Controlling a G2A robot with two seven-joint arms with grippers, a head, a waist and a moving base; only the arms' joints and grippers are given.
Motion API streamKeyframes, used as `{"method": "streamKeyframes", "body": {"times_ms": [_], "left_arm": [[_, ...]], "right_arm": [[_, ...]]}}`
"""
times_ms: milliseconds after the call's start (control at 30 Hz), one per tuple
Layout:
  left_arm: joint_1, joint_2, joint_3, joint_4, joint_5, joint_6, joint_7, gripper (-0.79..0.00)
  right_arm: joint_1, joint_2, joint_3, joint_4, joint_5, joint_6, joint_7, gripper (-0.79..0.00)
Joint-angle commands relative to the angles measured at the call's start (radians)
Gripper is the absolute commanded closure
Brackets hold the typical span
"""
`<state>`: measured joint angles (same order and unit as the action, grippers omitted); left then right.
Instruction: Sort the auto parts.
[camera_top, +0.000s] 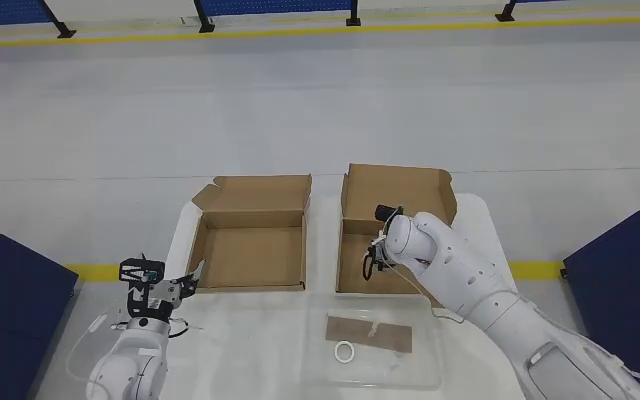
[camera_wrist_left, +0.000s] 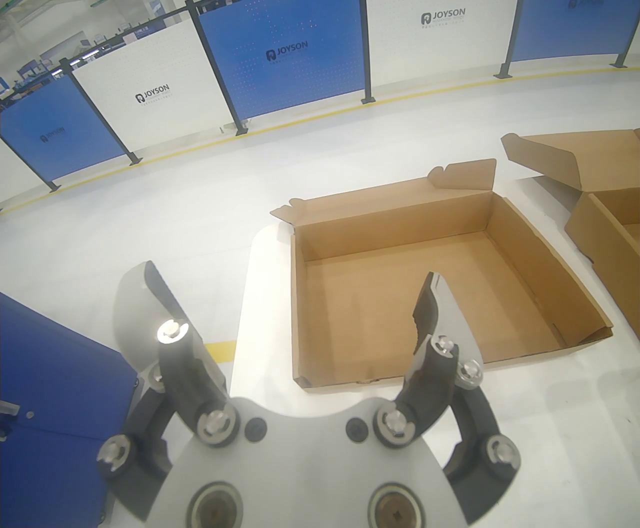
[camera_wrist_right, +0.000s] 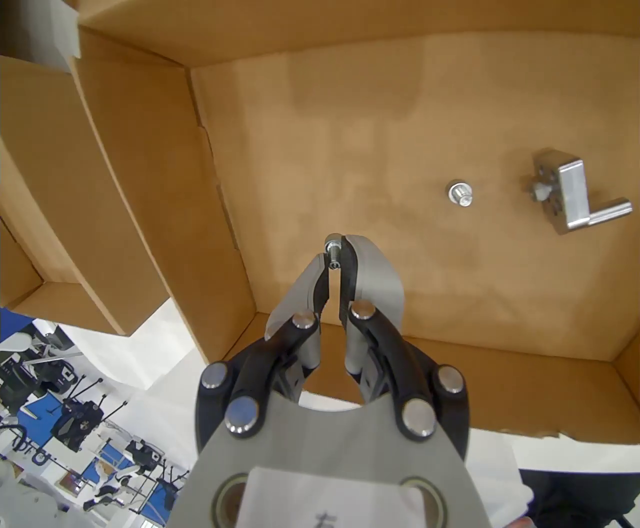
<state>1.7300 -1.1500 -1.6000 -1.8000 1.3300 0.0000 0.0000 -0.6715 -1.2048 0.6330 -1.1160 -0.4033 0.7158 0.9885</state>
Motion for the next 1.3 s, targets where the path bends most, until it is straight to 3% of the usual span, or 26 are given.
{"method": "streamKeyframes", "body": {"times_ms": [0, 167, 500, 1033, 1133, 1267], "left_arm": [[0.000, 0.000, 0.000, 0.000, 0.000, 0.000, 0.000, -0.785], [0.000, 0.000, 0.000, 0.000, 0.000, 0.000, 0.000, -0.785], [0.000, 0.000, 0.000, 0.000, 0.000, 0.000, 0.000, -0.785], [0.000, 0.000, 0.000, 0.000, 0.000, 0.000, 0.000, -0.785], [0.000, 0.000, 0.000, 0.000, 0.000, 0.000, 0.000, -0.785], [0.000, 0.000, 0.000, 0.000, 0.000, 0.000, 0.000, -0.785]], "right_arm": [[0.008, -0.011, -0.010, 0.027, -0.003, 0.020, -0.016, 0.000], [0.026, -0.039, -0.025, 0.087, 0.009, 0.066, -0.055, 0.000], [0.049, -0.080, -0.044, 0.176, 0.026, 0.062, -0.077, 0.000], [0.062, -0.113, -0.045, 0.242, 0.020, 0.055, -0.083, 0.000], [0.064, -0.117, -0.043, 0.247, 0.016, 0.051, -0.083, -0.071], [0.063, -0.120, -0.039, 0.249, 0.012, 0.050, -0.085, -0.099]]}}
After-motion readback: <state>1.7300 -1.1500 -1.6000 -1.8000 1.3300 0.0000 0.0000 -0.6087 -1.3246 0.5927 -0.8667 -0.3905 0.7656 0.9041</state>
